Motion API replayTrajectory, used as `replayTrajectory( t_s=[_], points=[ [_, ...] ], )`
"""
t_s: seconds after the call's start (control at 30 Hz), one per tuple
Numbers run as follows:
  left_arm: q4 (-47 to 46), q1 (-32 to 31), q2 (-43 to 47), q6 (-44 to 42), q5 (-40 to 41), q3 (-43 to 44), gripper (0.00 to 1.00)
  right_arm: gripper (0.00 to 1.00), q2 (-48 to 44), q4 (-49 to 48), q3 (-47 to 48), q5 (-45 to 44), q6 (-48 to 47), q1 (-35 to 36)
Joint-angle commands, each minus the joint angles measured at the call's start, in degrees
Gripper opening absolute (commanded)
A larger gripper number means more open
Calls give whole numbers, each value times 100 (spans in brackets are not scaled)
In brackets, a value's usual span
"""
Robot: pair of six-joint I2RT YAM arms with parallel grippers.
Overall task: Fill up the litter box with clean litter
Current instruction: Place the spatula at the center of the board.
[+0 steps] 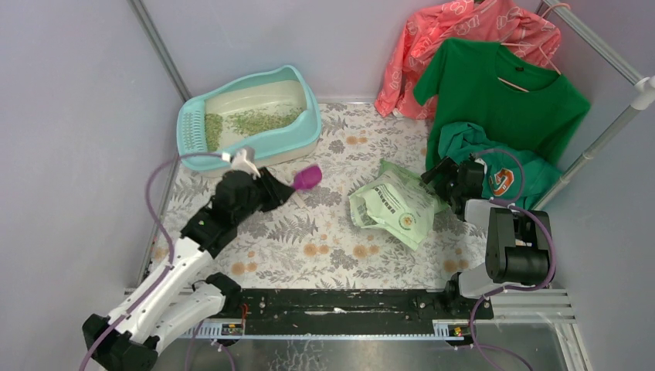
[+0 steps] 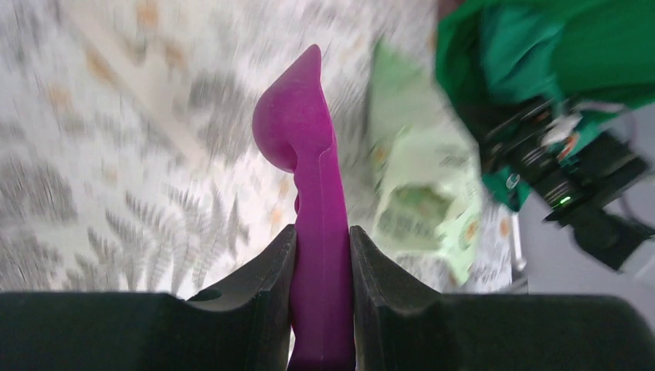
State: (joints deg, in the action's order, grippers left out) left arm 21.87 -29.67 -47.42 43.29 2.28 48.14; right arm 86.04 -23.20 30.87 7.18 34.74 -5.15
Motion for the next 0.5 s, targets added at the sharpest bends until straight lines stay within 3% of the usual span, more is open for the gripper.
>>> replayTrajectory(
  t_s=[0.0, 0.27, 0.47],
  points=[
    [-1339, -123, 488, 1222, -886, -1400, 5, 100, 124, 631, -56, 231, 6, 14],
    [-3696, -139, 441, 2049, -610, -3034, 5, 100, 153, 657, -42, 226, -8, 14],
    [-5828, -375, -1356, 2303, -270, -3063, 5, 100, 186, 692, -3, 236, -17, 14]
  ],
)
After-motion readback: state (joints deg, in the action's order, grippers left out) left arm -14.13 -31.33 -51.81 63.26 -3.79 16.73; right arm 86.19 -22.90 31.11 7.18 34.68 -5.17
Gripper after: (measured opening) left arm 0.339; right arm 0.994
